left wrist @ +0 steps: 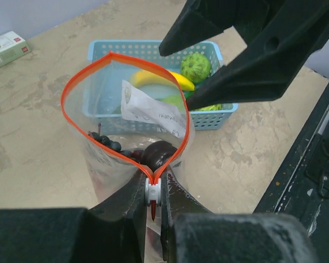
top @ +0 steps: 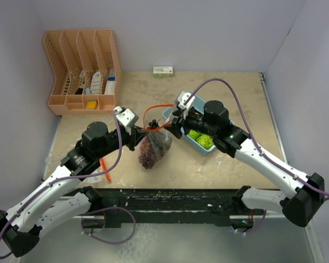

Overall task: Place the food in the zip-top bag and seal the zipper
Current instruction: Zip the zipper food storage bag at the center of the board.

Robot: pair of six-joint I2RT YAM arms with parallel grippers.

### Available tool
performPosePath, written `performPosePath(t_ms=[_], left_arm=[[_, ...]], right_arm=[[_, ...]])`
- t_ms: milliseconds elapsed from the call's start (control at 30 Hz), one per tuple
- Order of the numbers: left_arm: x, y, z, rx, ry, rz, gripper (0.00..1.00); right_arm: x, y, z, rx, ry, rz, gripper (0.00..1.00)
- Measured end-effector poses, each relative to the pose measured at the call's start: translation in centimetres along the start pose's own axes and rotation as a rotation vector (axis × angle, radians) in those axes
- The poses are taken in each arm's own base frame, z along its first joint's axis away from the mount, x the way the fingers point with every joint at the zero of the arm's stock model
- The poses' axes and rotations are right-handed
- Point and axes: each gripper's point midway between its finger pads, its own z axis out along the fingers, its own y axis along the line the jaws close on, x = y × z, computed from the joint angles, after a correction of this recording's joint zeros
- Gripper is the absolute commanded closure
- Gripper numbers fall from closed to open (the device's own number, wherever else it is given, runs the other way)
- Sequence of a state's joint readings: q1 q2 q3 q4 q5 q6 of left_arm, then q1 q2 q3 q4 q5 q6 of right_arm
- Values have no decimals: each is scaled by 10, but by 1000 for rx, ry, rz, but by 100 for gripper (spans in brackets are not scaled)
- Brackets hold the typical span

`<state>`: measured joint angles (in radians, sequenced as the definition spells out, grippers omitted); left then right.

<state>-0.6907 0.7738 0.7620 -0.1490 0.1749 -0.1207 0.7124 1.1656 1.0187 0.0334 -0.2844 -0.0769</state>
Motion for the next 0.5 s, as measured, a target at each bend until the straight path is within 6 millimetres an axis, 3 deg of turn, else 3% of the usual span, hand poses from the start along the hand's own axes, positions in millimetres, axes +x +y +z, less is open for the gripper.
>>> performPosePath(t_ms=[133,267,367,500], left_arm=[[-26,-4,-1,16,14,32,100],[-49,-9,14,65,44,76,100],[-43,-14,23,111,87,96,100],[-24,-21,18,166,159,108,100]], right_arm=[[-13,4,-4,-24,-47,-50,35],[-45,11,-20,-54,-155,-120,34],[-61,20,-27,-100,-216,-178,32],[-69,34,-18,-211,-233,-246,29]])
